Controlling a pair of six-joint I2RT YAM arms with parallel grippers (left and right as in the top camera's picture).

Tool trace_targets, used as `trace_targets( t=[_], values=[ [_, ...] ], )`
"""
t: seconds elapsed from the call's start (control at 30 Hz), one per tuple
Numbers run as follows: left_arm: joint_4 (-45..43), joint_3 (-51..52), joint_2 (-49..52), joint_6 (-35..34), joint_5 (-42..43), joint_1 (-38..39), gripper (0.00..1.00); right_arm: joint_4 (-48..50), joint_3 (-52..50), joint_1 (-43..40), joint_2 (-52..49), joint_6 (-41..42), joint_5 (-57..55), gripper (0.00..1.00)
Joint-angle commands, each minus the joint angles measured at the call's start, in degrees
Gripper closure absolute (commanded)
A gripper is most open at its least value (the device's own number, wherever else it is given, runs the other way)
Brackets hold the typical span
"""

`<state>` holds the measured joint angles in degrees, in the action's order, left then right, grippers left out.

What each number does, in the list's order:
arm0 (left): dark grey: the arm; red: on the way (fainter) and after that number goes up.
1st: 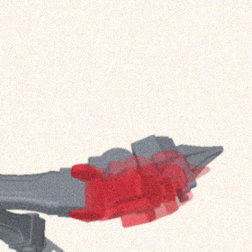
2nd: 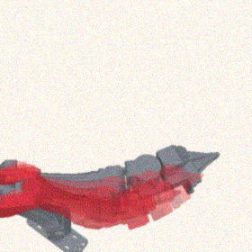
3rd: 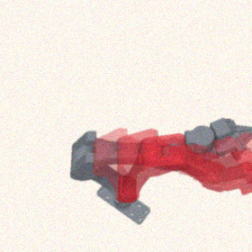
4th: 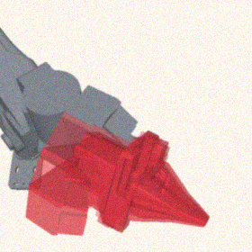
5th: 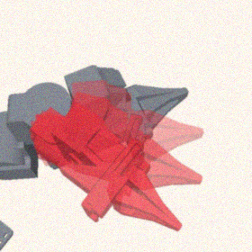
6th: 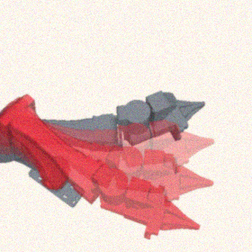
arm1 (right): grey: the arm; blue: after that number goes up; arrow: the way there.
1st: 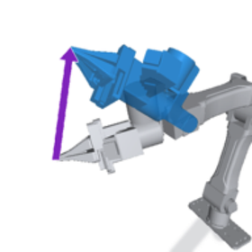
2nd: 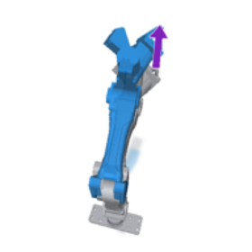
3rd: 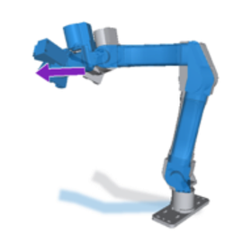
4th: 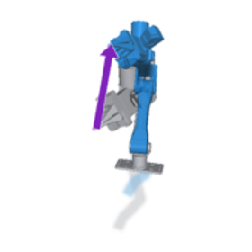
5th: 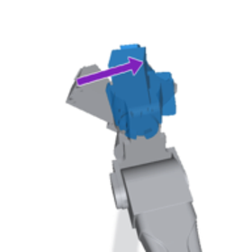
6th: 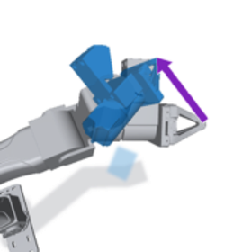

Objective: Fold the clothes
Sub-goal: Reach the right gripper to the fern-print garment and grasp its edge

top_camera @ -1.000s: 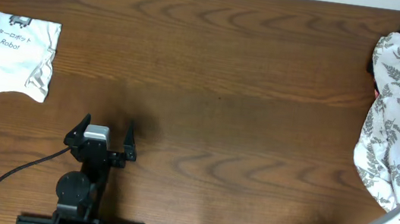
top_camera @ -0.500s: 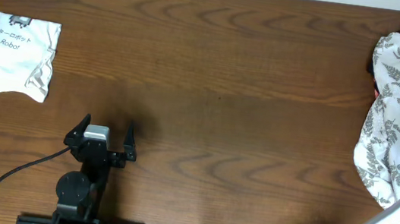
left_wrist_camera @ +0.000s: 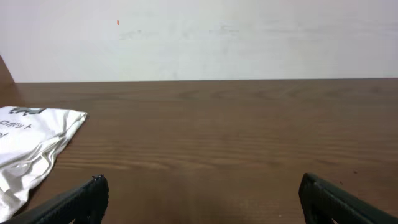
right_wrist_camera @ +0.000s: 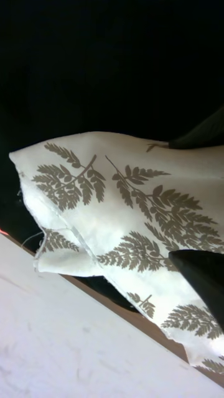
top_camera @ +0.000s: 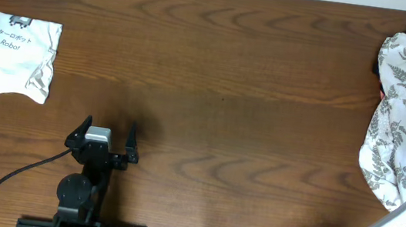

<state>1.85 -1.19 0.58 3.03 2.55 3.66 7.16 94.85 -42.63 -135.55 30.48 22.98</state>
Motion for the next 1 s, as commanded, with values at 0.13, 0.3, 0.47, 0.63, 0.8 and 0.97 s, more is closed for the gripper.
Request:
trace_targets(
  t=[0.13,0.3,0.47,0.63,0.8,0.97],
  values=[
    [2.2,1.0,-0.3,0.4,-1.7,0.3,0.02,0.4,1.3,0.3,-0.9,0.1,4.5,0.77],
    [2.2,1.0,-0.3,0.4,-1.7,0.3,0.02,-3.4,3.9,0.3,-0.3,-2.1,6.9,0.99],
    [2.2,1.0,-0.3,0.4,-1.7,0.3,0.02,-14.2,8.8,0.9,2.3,-12.5,5.7,0.99],
    [2.2,1.0,-0.3,0.4,-1.7,0.3,0.02,-26.6,13.7,3.6,6.8,-26.9,-1.3,0.99],
    [2.2,1.0,-0.3,0.4,-1.7,0.3,0.02,-31.9,15.2,7.7,11.3,-34.3,-4.8,0.99],
    [2.2,1.0,-0.3,0.4,-1.7,0.3,0.02,-33.9,15.2,12.2,15.1,-35.8,-4.8,0.99]
  ],
)
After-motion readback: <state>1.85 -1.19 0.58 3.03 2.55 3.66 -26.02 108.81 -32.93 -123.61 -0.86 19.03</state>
